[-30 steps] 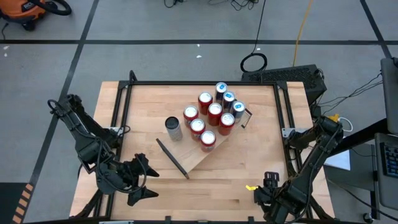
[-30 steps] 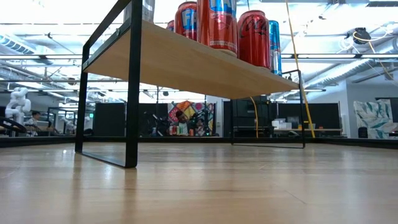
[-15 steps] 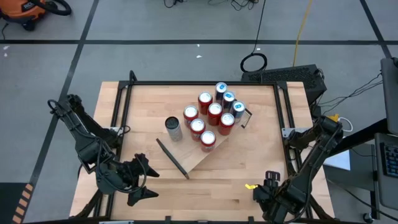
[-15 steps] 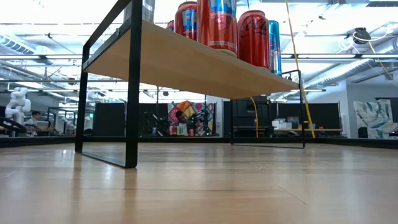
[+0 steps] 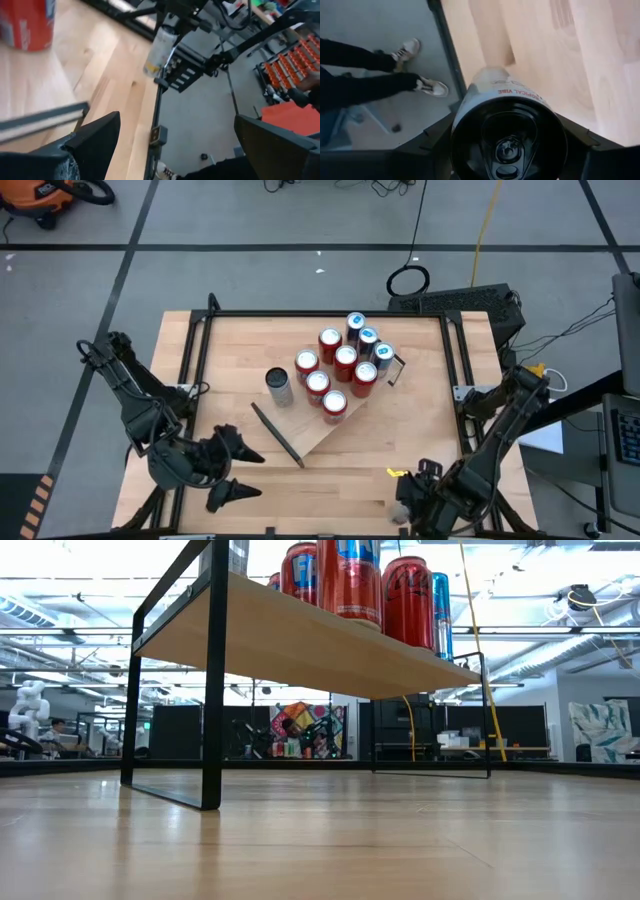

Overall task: Place canned beverage on shelf
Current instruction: Put the right white soda can on the shelf

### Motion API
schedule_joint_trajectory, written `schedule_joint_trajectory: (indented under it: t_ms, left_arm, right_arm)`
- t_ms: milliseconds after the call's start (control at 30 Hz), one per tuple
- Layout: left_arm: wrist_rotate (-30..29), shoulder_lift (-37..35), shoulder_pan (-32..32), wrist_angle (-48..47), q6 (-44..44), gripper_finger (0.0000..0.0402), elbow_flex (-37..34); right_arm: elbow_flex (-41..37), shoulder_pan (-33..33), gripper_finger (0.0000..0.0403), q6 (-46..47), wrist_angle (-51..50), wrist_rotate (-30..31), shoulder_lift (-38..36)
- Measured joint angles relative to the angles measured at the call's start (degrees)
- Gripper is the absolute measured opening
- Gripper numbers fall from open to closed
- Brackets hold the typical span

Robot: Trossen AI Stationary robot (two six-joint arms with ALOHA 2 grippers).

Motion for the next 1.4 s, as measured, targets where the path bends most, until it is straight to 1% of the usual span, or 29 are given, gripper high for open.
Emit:
schedule_joint_trajectory:
  t_ms: [167,300,433,533,667,767,833,967,1100,1267,1400]
  left_arm:
    - [-0.6,0.0,0.2,5.9,6.7,0.0392,0.0]
    - [-0.7,0.0,1.4,10.7,10.2,0.0392,0.0]
    - [-1.3,0.0,2.9,15.0,10.6,0.0392,0.0]
    - [-0.9,0.0,3.8,16.9,14.1,0.0392,0.0]
    - [1.4,0.0,4.6,18.4,18.6,0.0392,0.0]
    - [1.4,0.0,5.1,18.6,18.4,0.0392,0.0]
    - [1.5,0.0,5.3,18.5,16.8,0.0392,0.0]
    - [3.8,0.0,5.1,18.5,14.7,0.0392,0.0]
    - [4.7,0.5,3.9,18.1,15.5,0.0392,0.0]
    - [7.7,1.9,3.7,17.5,16.0,0.0392,0.0]
    - [7.7,3.4,4.7,17.4,15.9,0.0392,0.0]
  right_arm:
    - [4.3,-2.5,0.0227,-0.3,0.9,0.3,0.0]
    - [7.6,-4.7,0.0231,-0.7,3.9,4.5,0.0]
    - [10.5,-6.7,0.0229,-2.6,8.7,9.1,-0.1]
    - [12.3,-7.8,0.0229,-4.0,11.1,10.6,-0.1]
    - [13.2,-9.5,0.0231,-5.6,16.6,10.8,-0.1]
    - [13.3,-10.5,0.0230,-7.4,20.0,11.4,-0.1]
    - [13.3,-11.2,0.0230,-8.2,22.4,13.2,0.0]
    - [13.3,-12.8,0.0232,-10.0,27.1,16.3,0.0]
    - [13.2,-14.1,0.0231,-12.7,31.5,17.2,0.0]
    - [13.2,-15.1,0.0232,-14.4,34.6,18.6,-0.1]
    - [13.2,-15.8,0.0232,-15.9,37.6,20.1,-0.1]
